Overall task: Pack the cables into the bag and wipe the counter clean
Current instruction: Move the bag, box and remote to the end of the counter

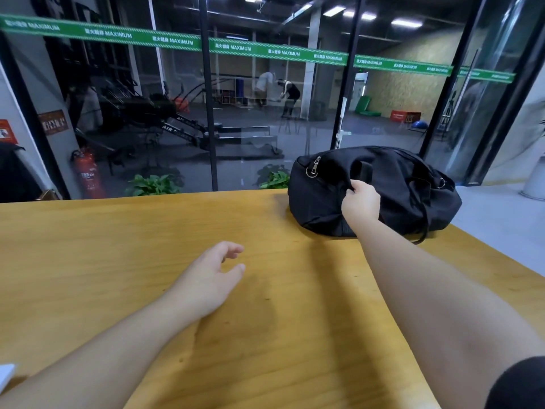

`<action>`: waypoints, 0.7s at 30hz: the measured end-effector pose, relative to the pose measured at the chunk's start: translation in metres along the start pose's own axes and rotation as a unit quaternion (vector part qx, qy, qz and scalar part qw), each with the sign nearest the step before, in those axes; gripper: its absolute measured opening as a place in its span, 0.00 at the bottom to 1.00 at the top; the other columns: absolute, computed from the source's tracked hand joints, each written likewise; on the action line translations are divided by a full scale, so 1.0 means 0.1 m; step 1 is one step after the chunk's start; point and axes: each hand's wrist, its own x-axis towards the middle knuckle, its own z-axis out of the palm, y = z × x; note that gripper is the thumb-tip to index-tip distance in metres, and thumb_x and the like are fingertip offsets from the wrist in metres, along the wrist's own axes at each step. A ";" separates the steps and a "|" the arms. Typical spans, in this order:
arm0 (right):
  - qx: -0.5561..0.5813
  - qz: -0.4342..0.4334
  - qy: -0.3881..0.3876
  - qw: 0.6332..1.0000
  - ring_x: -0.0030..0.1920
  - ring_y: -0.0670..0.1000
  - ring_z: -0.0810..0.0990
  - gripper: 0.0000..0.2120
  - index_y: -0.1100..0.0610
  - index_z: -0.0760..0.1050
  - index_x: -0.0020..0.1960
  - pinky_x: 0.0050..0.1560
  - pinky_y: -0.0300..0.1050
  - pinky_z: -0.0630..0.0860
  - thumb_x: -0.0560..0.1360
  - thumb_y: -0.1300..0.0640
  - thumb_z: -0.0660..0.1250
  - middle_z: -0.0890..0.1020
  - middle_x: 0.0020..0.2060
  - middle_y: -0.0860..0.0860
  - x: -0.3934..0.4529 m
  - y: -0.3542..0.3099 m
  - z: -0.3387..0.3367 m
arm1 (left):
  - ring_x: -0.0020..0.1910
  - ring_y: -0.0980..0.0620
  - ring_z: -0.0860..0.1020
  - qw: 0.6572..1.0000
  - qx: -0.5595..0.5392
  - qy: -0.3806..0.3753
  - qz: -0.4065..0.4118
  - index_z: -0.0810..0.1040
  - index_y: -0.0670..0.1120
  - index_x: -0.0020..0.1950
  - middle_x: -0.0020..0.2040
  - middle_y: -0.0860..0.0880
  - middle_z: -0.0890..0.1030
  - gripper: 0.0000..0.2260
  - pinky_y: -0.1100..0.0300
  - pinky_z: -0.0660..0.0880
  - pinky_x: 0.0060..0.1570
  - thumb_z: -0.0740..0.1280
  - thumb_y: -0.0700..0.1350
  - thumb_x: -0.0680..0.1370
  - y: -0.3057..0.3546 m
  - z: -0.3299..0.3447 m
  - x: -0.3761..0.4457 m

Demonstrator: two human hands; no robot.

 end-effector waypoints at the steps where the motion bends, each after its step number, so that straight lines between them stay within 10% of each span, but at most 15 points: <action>1: 0.004 -0.002 -0.004 1.000 0.55 0.58 0.78 0.17 0.56 0.77 0.62 0.53 0.46 0.74 0.78 0.64 0.55 0.81 0.55 0.56 -0.03 -0.02 -0.01 | 0.59 0.54 0.73 1.000 -0.001 -0.001 0.000 0.72 0.54 0.62 0.60 0.57 0.74 0.13 0.64 0.65 0.53 0.64 0.47 0.78 0.01 -0.01 0.00; 21: 0.032 -0.167 -0.115 0.979 0.52 0.52 0.80 0.16 0.53 0.77 0.63 0.52 0.40 0.74 0.79 0.59 0.58 0.83 0.53 0.52 -1.23 -0.56 -0.41 | 0.58 0.58 0.68 0.992 0.038 0.052 0.107 0.67 0.53 0.69 0.69 0.56 0.65 0.18 0.64 0.66 0.52 0.61 0.49 0.79 0.66 -0.30 -0.47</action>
